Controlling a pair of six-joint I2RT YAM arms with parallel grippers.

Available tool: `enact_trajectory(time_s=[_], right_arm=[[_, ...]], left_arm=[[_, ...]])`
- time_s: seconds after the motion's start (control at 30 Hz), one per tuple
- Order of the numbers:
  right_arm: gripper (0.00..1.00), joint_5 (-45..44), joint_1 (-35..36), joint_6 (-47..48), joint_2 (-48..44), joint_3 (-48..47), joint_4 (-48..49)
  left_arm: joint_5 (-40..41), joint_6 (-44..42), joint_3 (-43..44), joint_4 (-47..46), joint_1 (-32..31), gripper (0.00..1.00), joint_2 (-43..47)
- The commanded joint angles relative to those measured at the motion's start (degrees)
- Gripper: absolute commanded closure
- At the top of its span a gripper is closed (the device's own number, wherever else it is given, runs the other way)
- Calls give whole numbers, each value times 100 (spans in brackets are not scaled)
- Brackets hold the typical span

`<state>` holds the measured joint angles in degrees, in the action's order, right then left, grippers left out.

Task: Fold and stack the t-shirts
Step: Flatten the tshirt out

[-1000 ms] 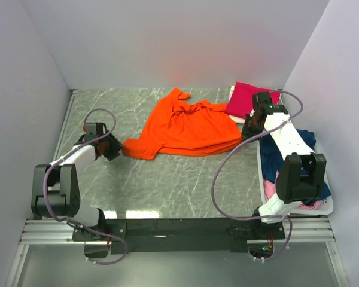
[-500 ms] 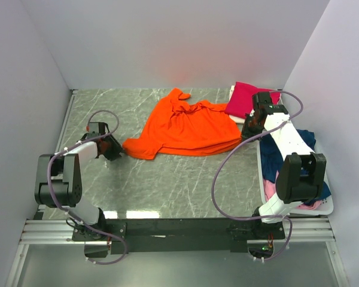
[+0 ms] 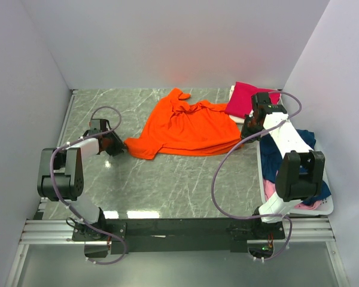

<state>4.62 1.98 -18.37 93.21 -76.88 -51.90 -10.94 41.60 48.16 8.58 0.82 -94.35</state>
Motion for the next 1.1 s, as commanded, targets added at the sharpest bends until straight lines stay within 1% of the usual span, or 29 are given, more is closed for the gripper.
enact_trajectory(time_s=[0.0,0.17,0.37,0.43,0.5,0.6,0.63,0.7,0.83,0.87,1.07], right_arm=[[100,39,-48,-26,48,-275,66],[100,39,-48,-61,83,-319,66],[100,4,-57,-114,92,-310,48],[100,12,-57,-140,92,-275,57],[100,30,-57,-149,92,-257,83],[100,47,-48,-158,145,-266,75],[100,47,-48,-167,171,-301,66],[100,56,-48,-167,197,-345,48],[100,30,-48,-176,250,-459,-4],[100,30,-57,-176,259,-477,-13],[100,21,-48,-219,285,-512,13]], left_arm=[[-356,-214,150,-304,-56,62,-110],[-488,-258,132,-261,-56,61,-198],[-461,-118,-175,-190,-56,61,363],[-584,-74,-341,-286,-56,60,575],[-899,-21,-447,-575,-47,58,636],[-1181,49,-501,-813,-47,57,471],[-1217,58,-466,-814,-186,57,435],[-1218,102,-422,-953,-205,57,347],[-1156,76,-211,-876,-205,57,267],[-1147,76,-193,-710,-214,57,294],[-928,111,-465,-218,-258,57,1233]])
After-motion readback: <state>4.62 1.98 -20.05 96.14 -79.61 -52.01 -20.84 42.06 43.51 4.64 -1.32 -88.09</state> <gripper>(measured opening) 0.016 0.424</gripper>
